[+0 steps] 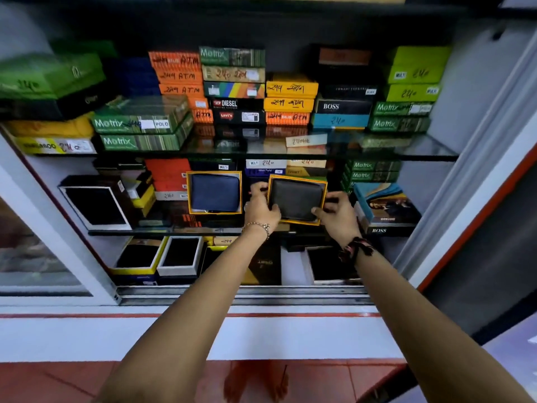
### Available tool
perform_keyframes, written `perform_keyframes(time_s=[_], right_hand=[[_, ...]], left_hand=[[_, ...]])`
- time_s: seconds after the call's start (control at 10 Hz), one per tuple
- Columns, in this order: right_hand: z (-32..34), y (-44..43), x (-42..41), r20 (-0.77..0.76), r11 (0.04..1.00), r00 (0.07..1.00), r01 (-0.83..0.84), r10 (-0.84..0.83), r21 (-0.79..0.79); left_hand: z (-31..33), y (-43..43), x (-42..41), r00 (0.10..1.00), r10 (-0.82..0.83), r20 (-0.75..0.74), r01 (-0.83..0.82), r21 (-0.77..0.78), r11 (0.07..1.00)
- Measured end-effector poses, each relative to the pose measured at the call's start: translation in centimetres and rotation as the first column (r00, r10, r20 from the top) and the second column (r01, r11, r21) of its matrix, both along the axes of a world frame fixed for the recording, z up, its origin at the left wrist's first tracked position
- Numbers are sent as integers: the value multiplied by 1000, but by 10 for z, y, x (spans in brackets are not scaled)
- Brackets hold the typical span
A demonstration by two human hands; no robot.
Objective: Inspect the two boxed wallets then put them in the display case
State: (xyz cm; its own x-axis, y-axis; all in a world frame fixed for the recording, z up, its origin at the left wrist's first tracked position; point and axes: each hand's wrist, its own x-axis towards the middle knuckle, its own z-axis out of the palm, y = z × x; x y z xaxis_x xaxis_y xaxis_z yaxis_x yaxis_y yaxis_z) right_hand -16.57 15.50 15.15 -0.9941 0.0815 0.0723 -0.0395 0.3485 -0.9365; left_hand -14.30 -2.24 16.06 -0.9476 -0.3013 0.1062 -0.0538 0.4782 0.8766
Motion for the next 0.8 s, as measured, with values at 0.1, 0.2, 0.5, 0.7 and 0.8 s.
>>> perform_keyframes(time_s=[0.1, 0.2, 0.5, 0.7, 0.8], right_hand=[[-1, -12, -19, -10, 997, 1000, 15, -14, 76], [-2, -22, -38, -22, 988, 999, 45, -42, 148], [-3, -29, -60, -33, 979, 997, 71, -66, 192], [-8, -27, -47, -89, 982, 994, 83, -68, 171], [-17, -22, -29, -208, 983, 974, 120, -89, 142]], left_hand=[[-2, -3, -16, 998, 58, 34, -57, -20, 998], [-6, -6, -34, 991, 116, 63, -112, -61, 992], [-6, -3, -48, 990, 143, 6, -143, 10, 990], [-2, 10, -31, 976, 209, -58, -214, -99, 972], [-6, 20, -11, 963, 217, -157, -248, -210, 946]])
